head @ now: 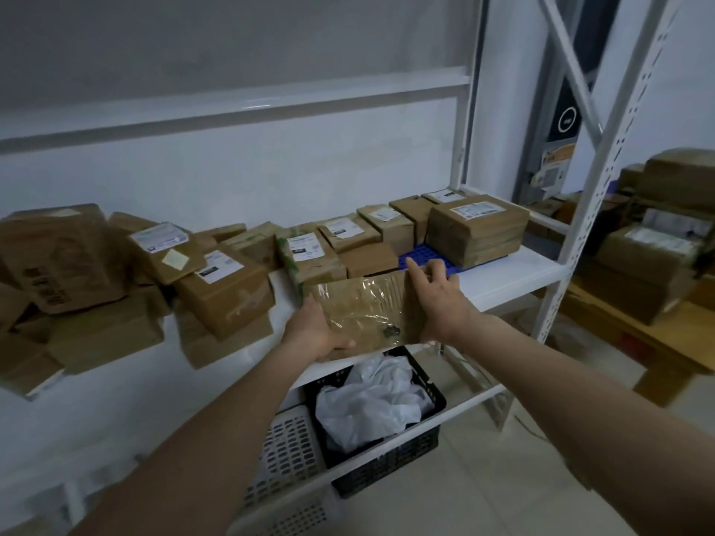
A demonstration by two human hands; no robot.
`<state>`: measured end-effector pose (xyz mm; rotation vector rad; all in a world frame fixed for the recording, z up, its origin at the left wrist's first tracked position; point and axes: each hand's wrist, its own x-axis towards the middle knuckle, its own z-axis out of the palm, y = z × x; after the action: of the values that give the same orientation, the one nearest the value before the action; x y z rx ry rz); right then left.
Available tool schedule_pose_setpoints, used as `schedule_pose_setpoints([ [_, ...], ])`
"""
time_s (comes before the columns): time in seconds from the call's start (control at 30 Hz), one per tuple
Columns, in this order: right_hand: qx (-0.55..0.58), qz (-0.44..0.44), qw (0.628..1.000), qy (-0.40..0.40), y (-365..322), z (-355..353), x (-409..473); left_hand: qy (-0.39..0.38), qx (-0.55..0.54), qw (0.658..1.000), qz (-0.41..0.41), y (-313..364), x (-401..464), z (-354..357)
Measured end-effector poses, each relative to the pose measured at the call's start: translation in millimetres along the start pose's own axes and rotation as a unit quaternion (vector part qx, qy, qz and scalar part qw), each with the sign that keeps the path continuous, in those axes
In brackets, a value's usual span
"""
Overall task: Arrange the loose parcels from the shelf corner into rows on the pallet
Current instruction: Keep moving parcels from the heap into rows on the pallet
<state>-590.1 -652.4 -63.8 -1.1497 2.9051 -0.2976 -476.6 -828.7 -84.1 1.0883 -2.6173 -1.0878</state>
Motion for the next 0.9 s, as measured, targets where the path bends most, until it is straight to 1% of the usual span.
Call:
schedule_pose_setpoints([
  [0.1,0.028,0.028,0.999,0.03,40,-3,8,0.02,0.009,0.999,0.04,20,14,33],
  [0.23,0.035,0.049,0.995,0.082,84,-2,21,0.03,-0.035,0.997,0.064,37,35,70],
  [0.4,0.045,0.059,0.993,0.087,122,4,45,0.058,0.002,0.996,0.071,55,53,96],
  [0.6,0.041,0.059,0.99,0.118,148,12,82,0.068,0.009,0.993,0.096,72,84,110],
  [0.8,0.048,0.048,0.992,0.105,170,7,124,0.053,0.03,0.987,0.15,91,122,105],
  [0.9,0.069,0.026,0.992,0.098,174,-5,151,0.064,0.045,0.982,0.171,100,142,95],
])
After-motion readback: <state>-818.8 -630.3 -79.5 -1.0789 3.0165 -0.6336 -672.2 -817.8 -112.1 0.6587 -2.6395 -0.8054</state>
